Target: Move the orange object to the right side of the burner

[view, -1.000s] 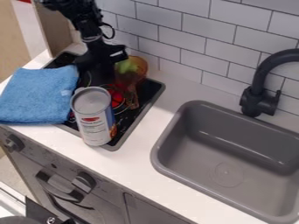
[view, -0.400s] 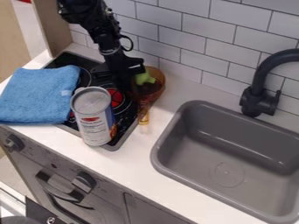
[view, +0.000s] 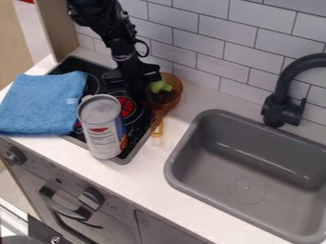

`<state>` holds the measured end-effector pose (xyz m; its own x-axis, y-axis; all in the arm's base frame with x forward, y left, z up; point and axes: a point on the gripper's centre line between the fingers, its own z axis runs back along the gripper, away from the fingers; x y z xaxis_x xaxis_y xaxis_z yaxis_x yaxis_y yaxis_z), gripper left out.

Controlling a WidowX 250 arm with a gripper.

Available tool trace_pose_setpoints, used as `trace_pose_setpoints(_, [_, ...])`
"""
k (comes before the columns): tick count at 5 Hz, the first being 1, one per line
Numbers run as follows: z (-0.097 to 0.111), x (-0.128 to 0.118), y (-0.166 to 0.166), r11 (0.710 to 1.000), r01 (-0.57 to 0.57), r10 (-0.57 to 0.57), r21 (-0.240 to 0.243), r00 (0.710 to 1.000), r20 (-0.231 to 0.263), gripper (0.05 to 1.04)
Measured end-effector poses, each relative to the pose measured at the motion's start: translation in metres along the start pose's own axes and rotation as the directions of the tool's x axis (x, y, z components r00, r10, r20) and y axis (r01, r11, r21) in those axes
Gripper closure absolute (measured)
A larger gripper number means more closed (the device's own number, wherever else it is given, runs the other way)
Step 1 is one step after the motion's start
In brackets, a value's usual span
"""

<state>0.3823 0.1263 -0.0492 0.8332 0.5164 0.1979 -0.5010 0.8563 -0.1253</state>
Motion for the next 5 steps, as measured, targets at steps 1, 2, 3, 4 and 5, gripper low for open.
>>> trace_pose_setpoints(1, [0.0, -0.002, -0.003, 1.0, 0.027, -0.027, -0.013, 1.0, -0.013, 1.003])
trace_pose_setpoints(2, [0.001, -0.005, -0.001, 0.997, 0.073, -0.073, 0.002, 0.996, -0.042, 0.862])
trace_pose_setpoints(3, [0.004, -0.006, -0.004, 0.997, 0.072, -0.073, -0.013, 0.995, -0.066, 0.633])
trace_pose_setpoints(4, [0.012, 0.002, 0.001, 0.998, 0.053, -0.053, -0.024, 0.998, -0.032, 0.353])
trace_pose_setpoints(5, [0.028, 0.011, 0.004, 0.999, 0.029, -0.028, -0.041, 0.999, 0.024, 0.116])
